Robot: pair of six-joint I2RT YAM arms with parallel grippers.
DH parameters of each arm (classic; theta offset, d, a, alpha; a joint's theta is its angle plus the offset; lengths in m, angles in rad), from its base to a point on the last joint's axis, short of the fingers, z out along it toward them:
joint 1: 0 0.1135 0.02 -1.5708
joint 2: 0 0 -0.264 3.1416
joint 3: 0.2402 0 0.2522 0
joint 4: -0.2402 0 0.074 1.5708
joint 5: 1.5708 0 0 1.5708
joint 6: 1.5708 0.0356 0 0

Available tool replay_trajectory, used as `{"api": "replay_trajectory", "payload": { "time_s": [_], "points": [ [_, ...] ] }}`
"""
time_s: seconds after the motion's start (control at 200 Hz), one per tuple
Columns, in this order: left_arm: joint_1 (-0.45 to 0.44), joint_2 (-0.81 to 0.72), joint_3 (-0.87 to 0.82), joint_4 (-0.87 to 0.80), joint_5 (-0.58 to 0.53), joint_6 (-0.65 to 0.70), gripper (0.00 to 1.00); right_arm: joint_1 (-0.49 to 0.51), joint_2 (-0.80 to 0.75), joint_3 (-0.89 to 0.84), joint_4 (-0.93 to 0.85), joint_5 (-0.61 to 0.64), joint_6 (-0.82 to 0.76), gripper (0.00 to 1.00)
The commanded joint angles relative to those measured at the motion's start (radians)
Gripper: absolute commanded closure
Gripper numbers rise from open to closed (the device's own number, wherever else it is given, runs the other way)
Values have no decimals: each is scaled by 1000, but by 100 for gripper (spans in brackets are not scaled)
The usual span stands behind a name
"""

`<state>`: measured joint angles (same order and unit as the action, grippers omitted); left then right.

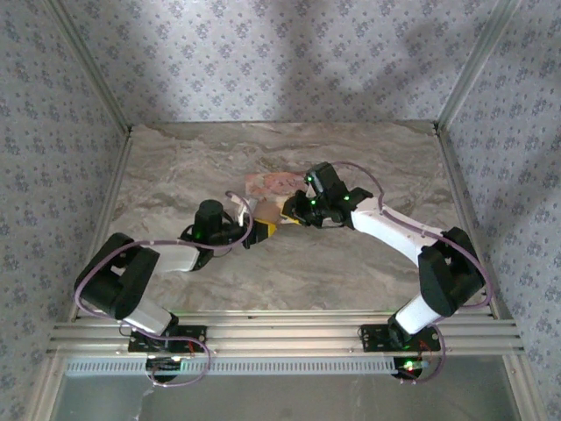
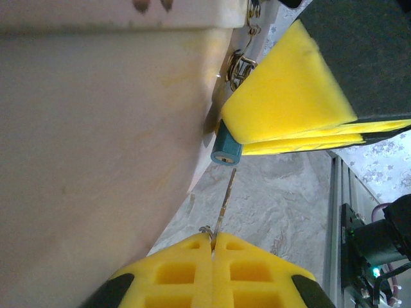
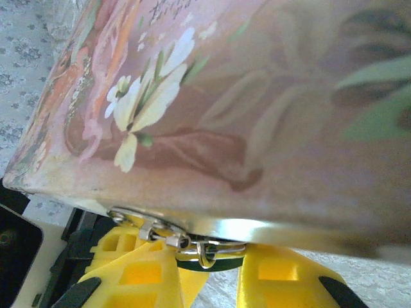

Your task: Unlock a padlock with a key

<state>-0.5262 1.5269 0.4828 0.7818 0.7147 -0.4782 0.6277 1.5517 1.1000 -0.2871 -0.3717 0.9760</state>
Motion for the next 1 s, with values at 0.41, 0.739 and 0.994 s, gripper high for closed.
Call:
{"api": "replay_trajectory", "payload": {
  "time_s": [0.41, 0.739, 0.994],
  "points": [
    [-18, 35, 51, -13, 0, -10, 100, 1, -52, -3, 83, -21, 18, 100],
    [-19, 47, 81, -26, -40, -30, 100, 14, -54, -12, 88, -6, 26, 100],
    [-20, 44, 82, 0, -37, -64, 100, 22, -51, -23, 92, 7, 25, 100]
  ]
}}
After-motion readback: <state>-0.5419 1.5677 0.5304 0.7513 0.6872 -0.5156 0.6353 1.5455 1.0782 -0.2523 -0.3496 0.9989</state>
